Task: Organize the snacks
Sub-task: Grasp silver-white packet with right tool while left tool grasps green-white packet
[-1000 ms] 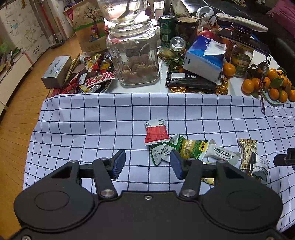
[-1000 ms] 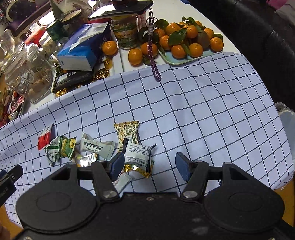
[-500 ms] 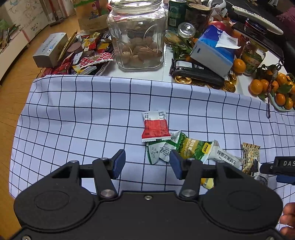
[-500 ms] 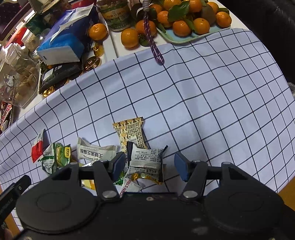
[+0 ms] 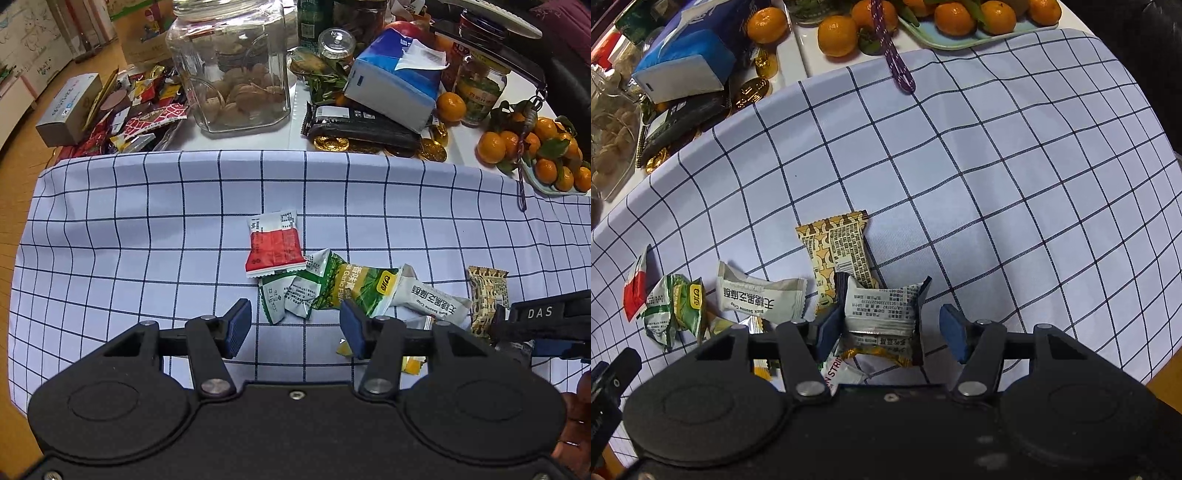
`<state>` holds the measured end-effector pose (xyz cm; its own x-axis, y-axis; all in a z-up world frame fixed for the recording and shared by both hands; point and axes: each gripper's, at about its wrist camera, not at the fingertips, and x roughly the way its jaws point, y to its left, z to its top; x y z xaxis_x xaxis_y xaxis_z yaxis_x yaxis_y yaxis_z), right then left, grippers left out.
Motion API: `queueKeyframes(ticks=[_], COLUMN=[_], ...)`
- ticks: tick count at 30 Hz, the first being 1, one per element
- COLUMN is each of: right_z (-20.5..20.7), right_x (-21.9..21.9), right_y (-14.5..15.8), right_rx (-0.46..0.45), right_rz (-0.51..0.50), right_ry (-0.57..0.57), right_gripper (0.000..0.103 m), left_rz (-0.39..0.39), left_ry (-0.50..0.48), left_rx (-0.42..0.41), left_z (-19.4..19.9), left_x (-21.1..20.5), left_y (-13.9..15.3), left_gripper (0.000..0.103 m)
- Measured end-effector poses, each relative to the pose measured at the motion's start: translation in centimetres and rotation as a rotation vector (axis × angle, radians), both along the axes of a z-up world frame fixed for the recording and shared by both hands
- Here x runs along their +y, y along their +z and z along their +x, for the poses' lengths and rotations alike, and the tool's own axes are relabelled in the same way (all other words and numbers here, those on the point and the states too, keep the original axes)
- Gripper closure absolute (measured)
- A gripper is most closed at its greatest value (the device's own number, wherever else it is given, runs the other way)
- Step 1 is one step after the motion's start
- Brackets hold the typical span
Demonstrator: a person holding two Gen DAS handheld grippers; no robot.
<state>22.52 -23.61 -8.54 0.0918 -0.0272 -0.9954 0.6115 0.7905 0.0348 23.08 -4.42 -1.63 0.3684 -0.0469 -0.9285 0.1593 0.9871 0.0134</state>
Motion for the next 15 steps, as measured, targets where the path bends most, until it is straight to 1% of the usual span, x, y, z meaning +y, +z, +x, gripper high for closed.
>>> queueKeyframes(ticks=[2, 3, 6, 9, 12, 15], right_z=[0.0, 0.0, -0.3, -0.6, -0.8, -1.1], right_x=[-0.2, -0.2, -0.4, -0.5, -0.5, -0.5], right_y=[-0.2, -0.1, 0.2, 0.8, 1.5, 2.3], right_rx=[0.005, 0.01, 0.002, -0.013, -0.033, -0.058], right_rz=[0.026, 0.033, 0.029, 0.024, 0.024, 0.053], right_ry=[-0.017, -0.028, -0.054, -0.044, -0.038, -0.034], right_gripper=[0.054, 0.056, 0.055, 0.056, 0.055, 0.055], left_rz=[-0.03, -0.047, -0.083, -0.091, -0.073, -0.068], left_ry=[0.016, 0.029, 0.073, 0.104, 0.148, 0.192], left_rx=[0.025, 0.034, 0.056, 0.056, 0.036, 0.035], left_z=[0.3, 0.5, 1.3, 2.0, 2.5, 3.0], left_x=[0.2, 0.4, 0.8, 1.4, 2.3, 3.2], left_y=[-0.3, -0.4, -0.8, -1.0, -1.0, -1.2], left_gripper=[0.045, 0.045, 0.045, 0.045, 0.045, 0.045])
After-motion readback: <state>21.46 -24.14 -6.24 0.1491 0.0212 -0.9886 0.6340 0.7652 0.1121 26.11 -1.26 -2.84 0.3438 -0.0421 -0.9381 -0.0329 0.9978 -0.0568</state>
